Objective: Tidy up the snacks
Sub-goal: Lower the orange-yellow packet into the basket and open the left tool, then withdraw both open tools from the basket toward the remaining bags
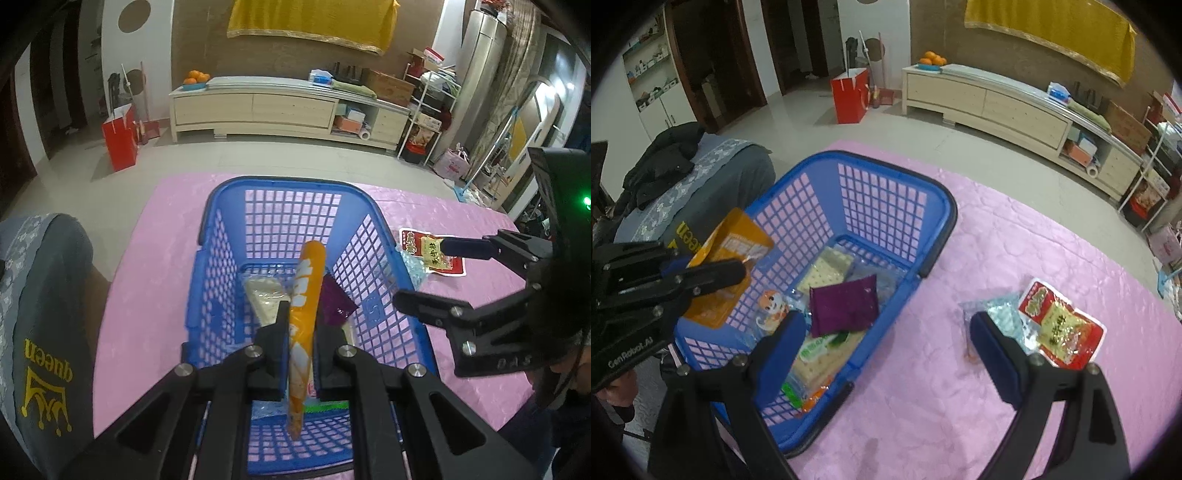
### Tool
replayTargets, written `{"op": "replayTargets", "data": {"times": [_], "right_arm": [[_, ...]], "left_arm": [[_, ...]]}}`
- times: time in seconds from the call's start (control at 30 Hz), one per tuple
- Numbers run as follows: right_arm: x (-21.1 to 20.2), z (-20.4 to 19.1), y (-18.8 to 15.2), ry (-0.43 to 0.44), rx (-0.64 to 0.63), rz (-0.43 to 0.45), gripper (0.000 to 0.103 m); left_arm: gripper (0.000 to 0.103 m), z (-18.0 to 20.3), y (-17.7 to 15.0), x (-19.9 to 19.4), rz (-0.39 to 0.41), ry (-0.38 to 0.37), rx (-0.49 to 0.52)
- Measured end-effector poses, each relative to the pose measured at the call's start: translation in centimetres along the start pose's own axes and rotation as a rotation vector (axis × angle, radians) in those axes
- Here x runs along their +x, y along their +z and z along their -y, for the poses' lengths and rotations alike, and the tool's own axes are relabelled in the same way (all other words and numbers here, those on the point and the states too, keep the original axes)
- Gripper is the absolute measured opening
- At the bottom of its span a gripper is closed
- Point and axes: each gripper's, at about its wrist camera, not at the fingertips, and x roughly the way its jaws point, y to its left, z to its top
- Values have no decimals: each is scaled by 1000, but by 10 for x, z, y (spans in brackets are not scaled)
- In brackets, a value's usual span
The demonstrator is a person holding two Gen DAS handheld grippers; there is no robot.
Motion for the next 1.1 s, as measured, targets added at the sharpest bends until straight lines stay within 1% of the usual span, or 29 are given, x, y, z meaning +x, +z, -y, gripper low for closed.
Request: {"op": "replayTargets", "data": {"times": [0.2,0.33,0.47,0.5,0.53,0.57,0.6,0.63,0.77,0.97,1.1], "right_arm": [[5,1,1,0,6,-4,93],[8,2,0,-3,2,-2,93],[8,4,-3,-1,3,-5,93],[7,5,-4,4,6,-6,93],[6,6,-5,10,10,-8,93],[5,7,-6,12,12,-9,93],[4,7,-7,11,14,-8,93],[2,8,-7,8,15,-5,93],[-9,12,-9,8,33,5,93],[-37,18,-16,1,55,36,93],[-60,27,-26,-20,72,62,93]], "left_arm": [[9,2,8,12,-1,-15,19],[9,1,14,23,-12,7,40],[9,-5,18,27,-4,27,42],[18,-5,19,28,1,26,49],[29,-5,20,28,5,25,57],[57,-5,20,28,9,34,62],[67,-4,20,26,18,49,71],[67,-3,19,24,27,51,77],[69,2,17,19,16,28,85],[69,17,9,2,17,10,98],[70,33,5,-9,22,-3,110]]}}
